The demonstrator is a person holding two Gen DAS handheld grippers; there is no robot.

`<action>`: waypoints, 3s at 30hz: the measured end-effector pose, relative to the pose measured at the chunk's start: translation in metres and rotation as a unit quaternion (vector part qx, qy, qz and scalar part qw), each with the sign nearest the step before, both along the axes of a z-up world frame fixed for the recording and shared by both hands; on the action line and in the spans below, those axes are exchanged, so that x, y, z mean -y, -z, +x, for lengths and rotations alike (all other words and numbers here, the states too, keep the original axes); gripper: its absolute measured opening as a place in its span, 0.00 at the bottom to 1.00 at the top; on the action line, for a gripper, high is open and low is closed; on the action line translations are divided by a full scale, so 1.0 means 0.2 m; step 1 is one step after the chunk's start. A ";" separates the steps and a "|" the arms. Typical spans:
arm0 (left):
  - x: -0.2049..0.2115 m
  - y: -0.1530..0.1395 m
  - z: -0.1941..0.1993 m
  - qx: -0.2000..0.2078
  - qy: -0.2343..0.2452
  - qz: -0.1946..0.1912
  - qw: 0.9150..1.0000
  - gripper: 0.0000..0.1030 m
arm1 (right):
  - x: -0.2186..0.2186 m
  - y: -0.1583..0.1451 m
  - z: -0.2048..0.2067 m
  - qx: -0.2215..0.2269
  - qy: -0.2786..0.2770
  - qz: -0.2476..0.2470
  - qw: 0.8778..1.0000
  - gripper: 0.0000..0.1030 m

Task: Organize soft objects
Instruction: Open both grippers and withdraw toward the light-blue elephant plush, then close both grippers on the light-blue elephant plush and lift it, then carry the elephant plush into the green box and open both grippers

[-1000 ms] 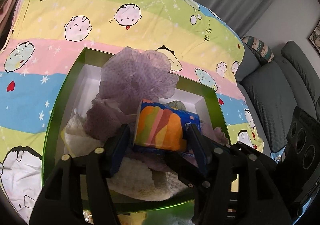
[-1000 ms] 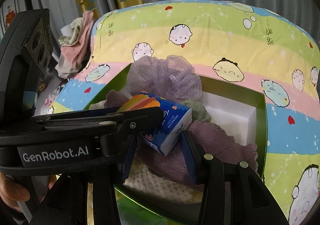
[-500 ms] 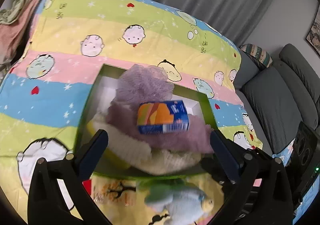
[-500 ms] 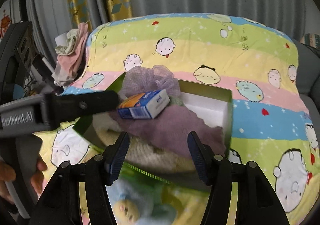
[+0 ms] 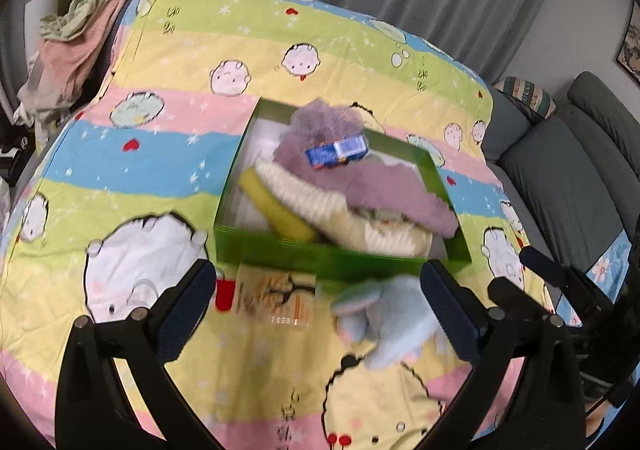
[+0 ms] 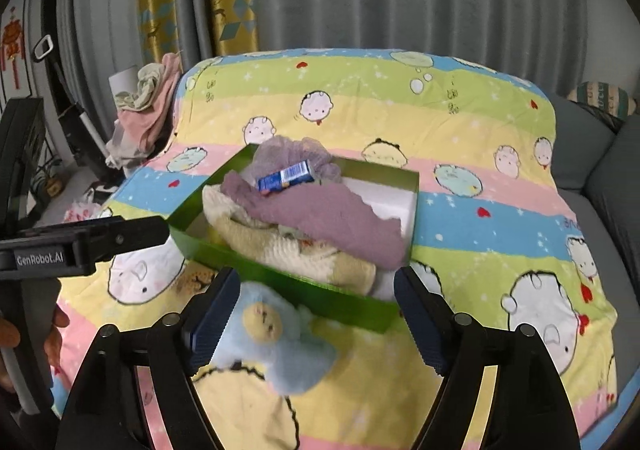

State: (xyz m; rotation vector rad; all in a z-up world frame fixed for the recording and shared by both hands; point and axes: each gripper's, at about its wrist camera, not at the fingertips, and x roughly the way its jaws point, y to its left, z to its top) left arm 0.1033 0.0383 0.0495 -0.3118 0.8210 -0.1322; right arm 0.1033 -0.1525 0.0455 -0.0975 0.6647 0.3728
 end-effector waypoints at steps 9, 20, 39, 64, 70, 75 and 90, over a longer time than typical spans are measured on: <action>-0.02 0.06 -0.16 -0.019 0.000 -0.012 1.000 0.99 | 0.07 0.06 -0.15 -0.019 -0.007 0.009 1.000 0.78; 0.08 0.23 -0.27 -0.048 0.032 -0.035 0.998 0.99 | 0.13 0.36 -0.25 -0.074 -0.039 0.042 0.996 0.78; 0.36 0.31 -0.02 -0.045 0.118 -0.002 0.992 0.99 | 0.02 0.48 -0.05 -0.078 -0.062 0.027 0.995 0.78; 0.52 0.36 0.09 -0.039 0.176 0.016 0.983 0.70 | -0.08 0.46 0.03 -0.076 -0.090 0.028 0.993 0.41; 0.48 0.22 0.01 -0.008 0.171 0.010 0.985 0.70 | -0.09 0.32 -0.05 -0.042 -0.100 0.031 0.994 0.41; 0.46 0.11 -0.02 0.022 0.166 0.014 0.986 0.70 | -0.12 0.19 -0.07 -0.010 -0.105 0.033 0.994 0.41; 0.42 -0.08 0.26 0.065 0.149 0.018 0.987 0.70 | -0.16 -0.01 0.21 0.036 -0.096 0.024 0.994 0.41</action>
